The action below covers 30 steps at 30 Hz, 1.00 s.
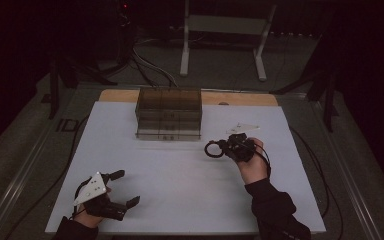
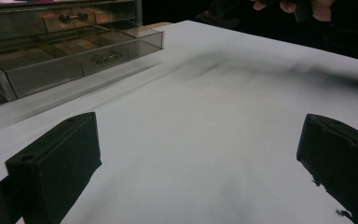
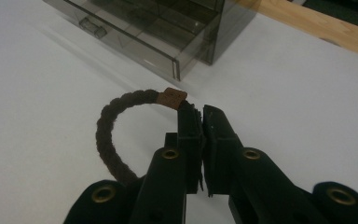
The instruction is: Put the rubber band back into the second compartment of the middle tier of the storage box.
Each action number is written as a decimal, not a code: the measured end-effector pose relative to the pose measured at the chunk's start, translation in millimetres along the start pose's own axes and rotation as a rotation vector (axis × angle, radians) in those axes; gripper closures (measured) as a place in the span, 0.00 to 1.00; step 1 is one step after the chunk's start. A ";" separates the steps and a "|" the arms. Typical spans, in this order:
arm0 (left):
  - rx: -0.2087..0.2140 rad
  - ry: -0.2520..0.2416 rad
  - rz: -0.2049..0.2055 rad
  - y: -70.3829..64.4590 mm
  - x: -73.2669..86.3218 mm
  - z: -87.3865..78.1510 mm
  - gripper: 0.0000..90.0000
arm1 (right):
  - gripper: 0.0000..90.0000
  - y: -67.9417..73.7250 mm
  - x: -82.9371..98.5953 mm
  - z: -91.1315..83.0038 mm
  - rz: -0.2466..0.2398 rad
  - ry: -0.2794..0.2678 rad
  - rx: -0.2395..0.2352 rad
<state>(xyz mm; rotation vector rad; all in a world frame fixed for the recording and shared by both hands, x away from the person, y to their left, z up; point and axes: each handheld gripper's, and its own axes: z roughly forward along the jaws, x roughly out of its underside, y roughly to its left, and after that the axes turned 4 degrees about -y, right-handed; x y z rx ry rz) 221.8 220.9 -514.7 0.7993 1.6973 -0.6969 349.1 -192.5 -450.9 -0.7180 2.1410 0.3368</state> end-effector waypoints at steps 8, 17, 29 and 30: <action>-0.001 0.000 -0.001 0.2 0.2 0.0 0.00 | 0.96 4.1 -10.5 5.7 -0.013 -0.003 -0.009; 0.002 0.001 0.003 -0.5 0.1 0.1 0.00 | 0.96 11.5 -21.0 15.2 -0.019 -0.007 -0.031; 0.001 0.001 0.004 -0.4 0.1 0.0 0.00 | 0.96 22.3 -36.2 28.2 -0.036 -0.010 -0.046; 0.002 0.002 0.003 -0.4 0.2 0.0 0.00 | 0.96 22.7 -37.8 29.6 -0.038 -0.013 -0.047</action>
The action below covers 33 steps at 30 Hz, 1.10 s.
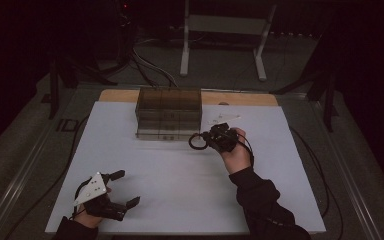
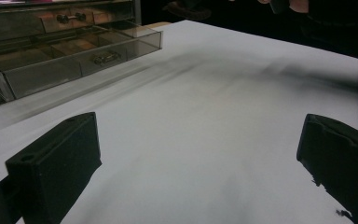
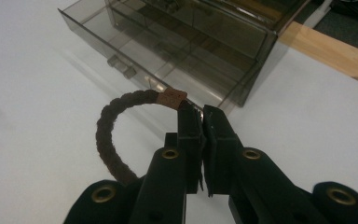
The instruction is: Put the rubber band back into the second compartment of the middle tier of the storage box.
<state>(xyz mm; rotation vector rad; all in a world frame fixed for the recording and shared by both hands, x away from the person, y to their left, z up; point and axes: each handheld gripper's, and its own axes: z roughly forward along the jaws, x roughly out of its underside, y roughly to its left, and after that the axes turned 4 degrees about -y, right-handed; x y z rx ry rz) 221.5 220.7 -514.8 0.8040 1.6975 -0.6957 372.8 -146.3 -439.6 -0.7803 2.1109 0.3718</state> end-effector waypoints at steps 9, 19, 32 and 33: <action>0.000 0.000 0.004 -0.5 -0.4 -0.1 0.00 | 0.96 5.7 -16.2 13.7 0.001 -0.010 -0.016; 0.000 0.001 0.004 -0.4 -0.1 -0.1 0.00 | 0.96 8.5 -33.1 35.0 0.012 -0.008 -0.020; 0.003 -0.006 0.005 -0.8 -0.9 -0.7 0.00 | 0.95 15.0 -48.2 61.8 0.013 0.002 -0.023; 0.003 -0.006 0.004 -0.9 -0.9 -0.7 0.00 | 0.96 15.5 -49.5 63.4 0.013 0.002 -0.022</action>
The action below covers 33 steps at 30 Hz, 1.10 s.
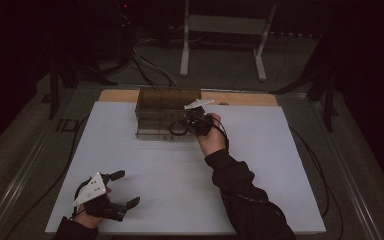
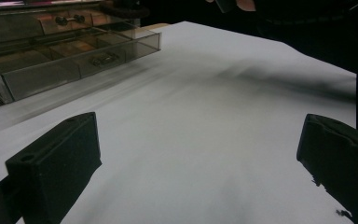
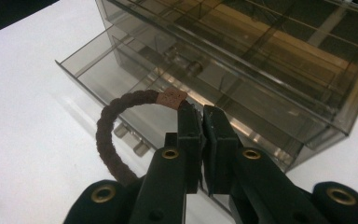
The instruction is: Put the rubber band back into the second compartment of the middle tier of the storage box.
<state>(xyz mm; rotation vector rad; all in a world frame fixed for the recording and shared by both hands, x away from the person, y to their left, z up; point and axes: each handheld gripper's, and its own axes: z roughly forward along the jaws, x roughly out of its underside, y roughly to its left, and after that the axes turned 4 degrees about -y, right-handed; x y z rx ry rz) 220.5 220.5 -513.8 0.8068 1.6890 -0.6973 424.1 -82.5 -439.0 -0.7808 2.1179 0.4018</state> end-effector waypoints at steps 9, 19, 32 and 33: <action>0.001 0.002 0.003 -0.3 -0.4 -0.6 0.00 | 0.95 5.6 -11.0 12.9 -0.003 0.002 0.000; 0.003 0.002 0.002 -0.4 -0.3 -0.5 0.00 | 0.95 8.7 -14.3 32.8 0.005 0.031 0.004; 0.005 -0.001 0.000 -0.2 -0.1 -0.7 0.00 | 0.95 6.3 -8.3 56.7 0.015 0.078 0.020; 0.005 -0.002 -0.004 0.1 0.0 -0.7 0.00 | 0.95 6.0 -8.0 57.8 0.015 0.080 0.023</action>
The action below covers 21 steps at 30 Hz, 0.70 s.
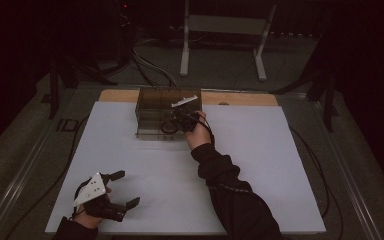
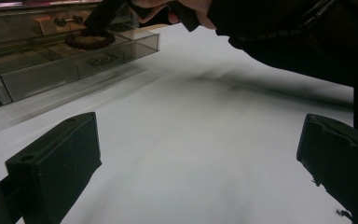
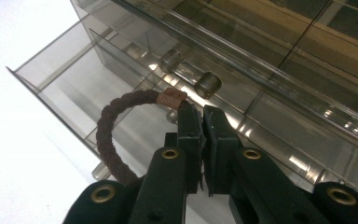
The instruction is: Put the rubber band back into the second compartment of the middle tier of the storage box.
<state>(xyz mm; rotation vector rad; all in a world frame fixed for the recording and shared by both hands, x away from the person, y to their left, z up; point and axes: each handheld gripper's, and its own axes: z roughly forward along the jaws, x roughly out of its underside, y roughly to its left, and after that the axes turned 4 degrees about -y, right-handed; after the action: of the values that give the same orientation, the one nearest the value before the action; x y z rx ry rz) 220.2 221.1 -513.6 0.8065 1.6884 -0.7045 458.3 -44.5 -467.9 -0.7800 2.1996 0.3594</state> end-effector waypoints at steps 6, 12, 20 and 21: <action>0.000 0.001 0.000 0.4 0.4 0.4 0.00 | 0.95 -3.0 1.7 4.9 0.001 0.018 0.006; 0.000 0.001 0.001 0.2 0.3 0.6 0.00 | 0.95 -0.8 3.7 7.6 -0.009 0.034 0.003; 0.002 0.006 0.002 0.0 0.7 0.8 0.00 | 0.94 -0.5 4.4 11.7 -0.002 0.052 -0.003; 0.002 0.004 0.003 0.1 0.6 0.8 0.00 | 0.94 -0.4 4.2 11.6 -0.002 0.048 -0.004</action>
<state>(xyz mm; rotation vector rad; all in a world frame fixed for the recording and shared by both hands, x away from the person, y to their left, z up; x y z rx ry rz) 220.7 220.6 -514.4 0.8120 1.6897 -0.7038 462.9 -41.1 -478.7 -0.8005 2.2438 0.3480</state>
